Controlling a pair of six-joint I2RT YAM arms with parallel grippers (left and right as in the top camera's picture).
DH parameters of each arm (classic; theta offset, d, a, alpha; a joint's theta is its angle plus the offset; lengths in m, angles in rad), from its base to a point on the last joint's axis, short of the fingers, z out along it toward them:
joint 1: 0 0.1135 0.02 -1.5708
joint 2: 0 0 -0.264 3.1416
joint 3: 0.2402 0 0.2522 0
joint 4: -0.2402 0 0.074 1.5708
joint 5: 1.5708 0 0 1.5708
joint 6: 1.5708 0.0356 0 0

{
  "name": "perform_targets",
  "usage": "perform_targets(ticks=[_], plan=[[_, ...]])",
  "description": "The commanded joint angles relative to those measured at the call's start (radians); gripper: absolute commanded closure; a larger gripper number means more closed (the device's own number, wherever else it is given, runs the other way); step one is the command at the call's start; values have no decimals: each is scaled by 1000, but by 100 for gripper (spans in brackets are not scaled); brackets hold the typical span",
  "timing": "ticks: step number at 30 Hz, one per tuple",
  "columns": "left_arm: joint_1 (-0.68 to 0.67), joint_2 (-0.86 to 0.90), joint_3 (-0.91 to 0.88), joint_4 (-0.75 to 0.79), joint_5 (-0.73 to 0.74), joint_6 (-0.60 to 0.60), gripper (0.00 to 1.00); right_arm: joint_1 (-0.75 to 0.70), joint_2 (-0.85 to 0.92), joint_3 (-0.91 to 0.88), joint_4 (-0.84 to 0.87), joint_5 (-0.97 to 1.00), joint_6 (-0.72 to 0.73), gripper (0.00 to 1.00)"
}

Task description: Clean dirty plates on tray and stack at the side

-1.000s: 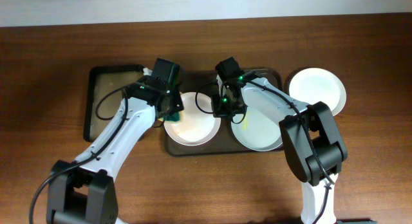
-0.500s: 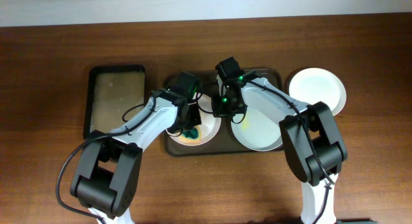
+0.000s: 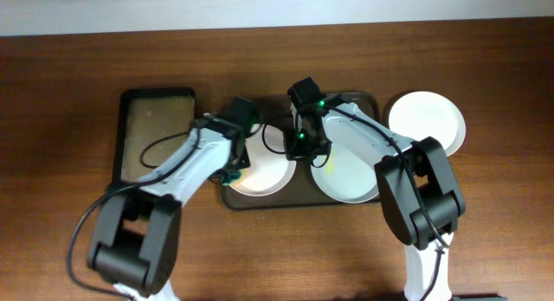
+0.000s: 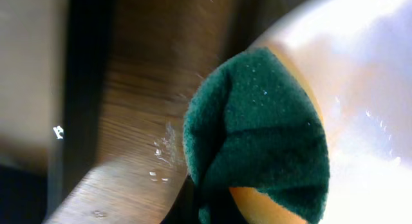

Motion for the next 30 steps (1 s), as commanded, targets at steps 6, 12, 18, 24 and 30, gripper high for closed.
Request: perform_targets(ticks=[6,12,18,24,30], plan=[[262,-349,13,-34,114,6,100,-14,-15,277,-238,235,-76,96],[428,-387,11,-102,154,29,100,83,-69,450,-428,658,-76,96],[483,-386,2,-120,151,79,100,278,-79,509,-487,1140,-160,96],[486,-386,2,-120,150,79,100,452,-79,509,-482,1574,-362,96],[486,-386,2,-127,150,79,100,506,-79,509,-449,1683,-484,96]])
